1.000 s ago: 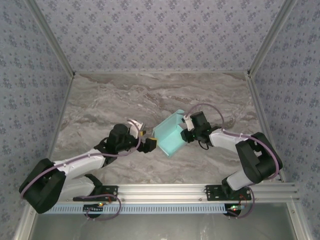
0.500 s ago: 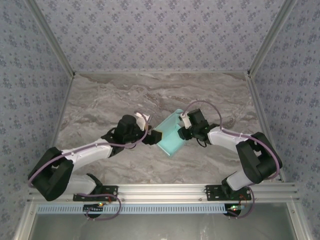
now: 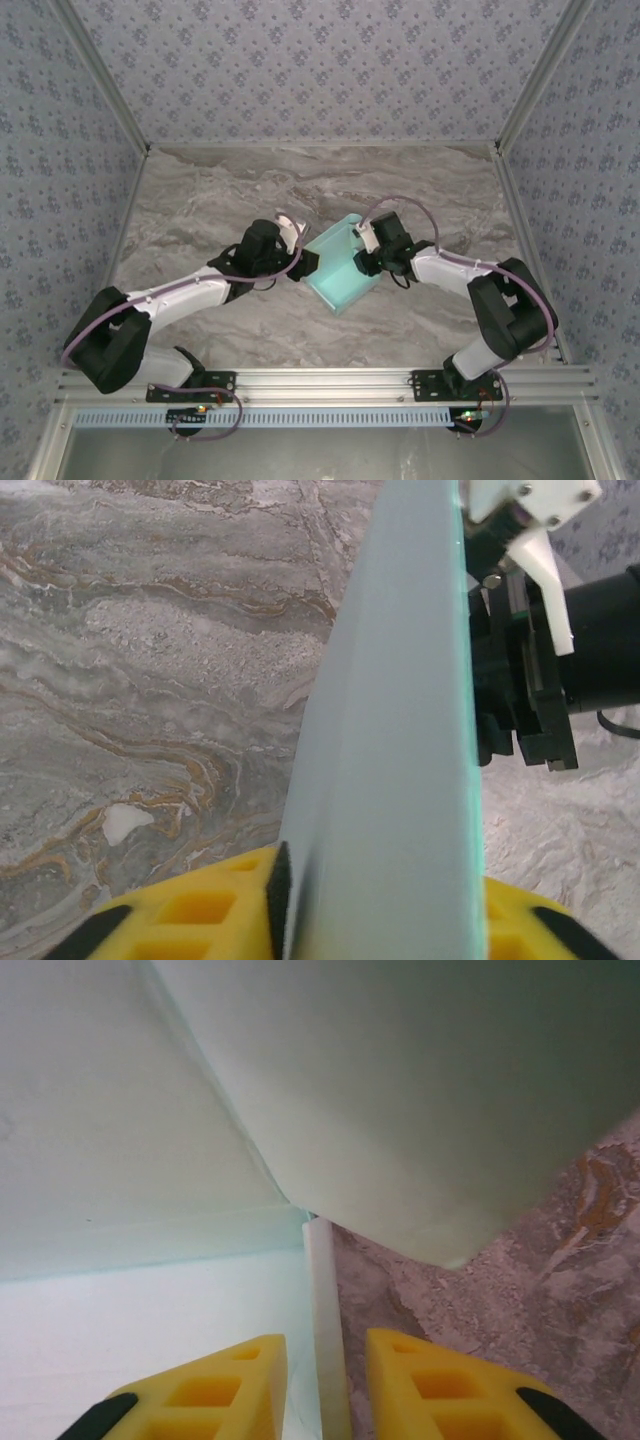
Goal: Fold the paper box
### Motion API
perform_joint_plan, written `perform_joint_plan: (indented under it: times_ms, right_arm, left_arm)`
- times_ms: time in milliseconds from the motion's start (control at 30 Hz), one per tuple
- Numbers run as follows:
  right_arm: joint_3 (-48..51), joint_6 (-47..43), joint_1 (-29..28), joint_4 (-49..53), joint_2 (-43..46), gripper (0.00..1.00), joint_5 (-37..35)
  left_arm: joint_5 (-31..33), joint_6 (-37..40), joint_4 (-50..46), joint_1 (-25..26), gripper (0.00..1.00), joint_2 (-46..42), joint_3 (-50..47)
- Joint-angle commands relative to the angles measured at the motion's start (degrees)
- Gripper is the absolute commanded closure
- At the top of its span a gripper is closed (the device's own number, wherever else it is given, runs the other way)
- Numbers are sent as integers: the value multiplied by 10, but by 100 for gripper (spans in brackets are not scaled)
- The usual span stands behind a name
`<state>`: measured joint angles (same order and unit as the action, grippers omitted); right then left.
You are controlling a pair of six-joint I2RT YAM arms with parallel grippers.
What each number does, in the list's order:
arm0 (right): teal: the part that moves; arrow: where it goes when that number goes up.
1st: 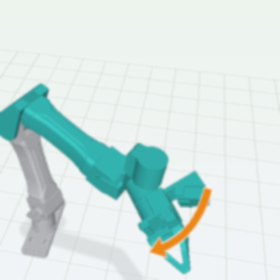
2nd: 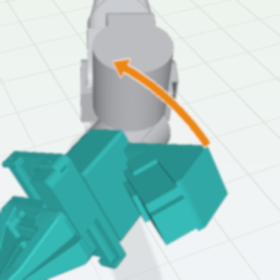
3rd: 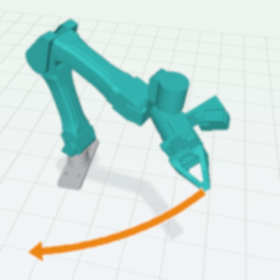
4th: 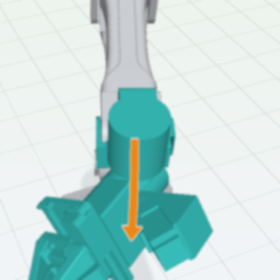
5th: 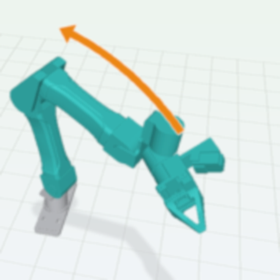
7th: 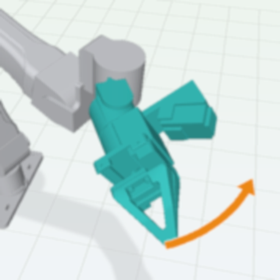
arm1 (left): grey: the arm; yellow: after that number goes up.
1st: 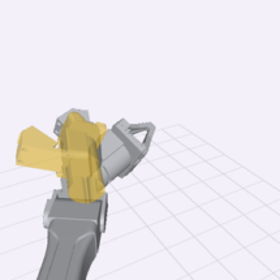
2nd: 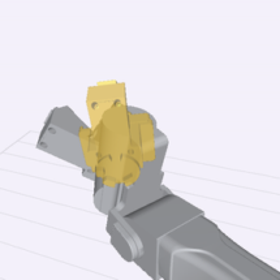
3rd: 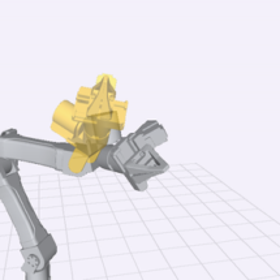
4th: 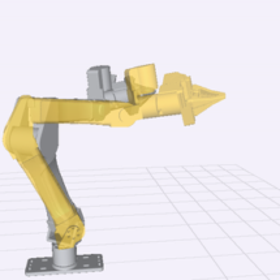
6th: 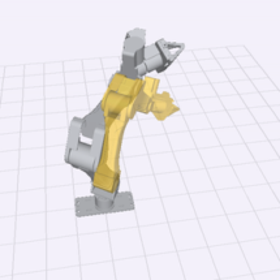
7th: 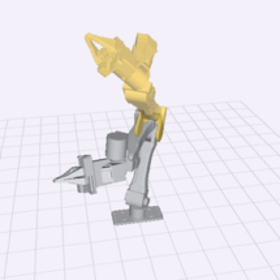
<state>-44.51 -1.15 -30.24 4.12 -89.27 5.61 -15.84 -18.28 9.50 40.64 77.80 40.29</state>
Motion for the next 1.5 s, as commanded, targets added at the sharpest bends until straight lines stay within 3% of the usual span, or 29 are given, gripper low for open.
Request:
perform_joint_plan:
  times_ms: [0, 200, 367, 567, 700, 1000, 1133, 1233, 1467]
  right_arm:
    - [-14, -9, -11, 21, -18, 72, -5]
    - [-17, -10, -35, 21, -36, 73, -54]
    - [-30, -18, -52, 27, -53, 74, -79]
    - [-43, -25, -81, 43, -66, 74, -109]
    - [-62, -21, -86, 74, -64, 68, -109]
    - [-54, -8, -66, 100, 35, 55, -77]
    - [-53, -29, -59, 109, 27, 66, -70]
    - [-56, -30, -61, 119, 10, 67, -66]
    - [-91, -31, -81, 175, -18, 69, -154]
  left_arm:
    - [-7, 20, -25, 4, 75, 8, 26]
    - [-22, 36, -46, 3, 86, 11, 42]
    - [-36, 48, -74, 4, 100, 13, 62]
    - [-26, 67, -115, 4, 100, 6, 85]
    - [-25, 84, -148, 4, 100, 11, 105]
    - [-10, 111, -160, 4, 100, 15, 99]
    - [-8, 115, -159, 3, 100, 12, 97]
    - [-12, 119, -162, 3, 100, 13, 99]
    - [-19, 146, -140, 4, 100, 2, 84]
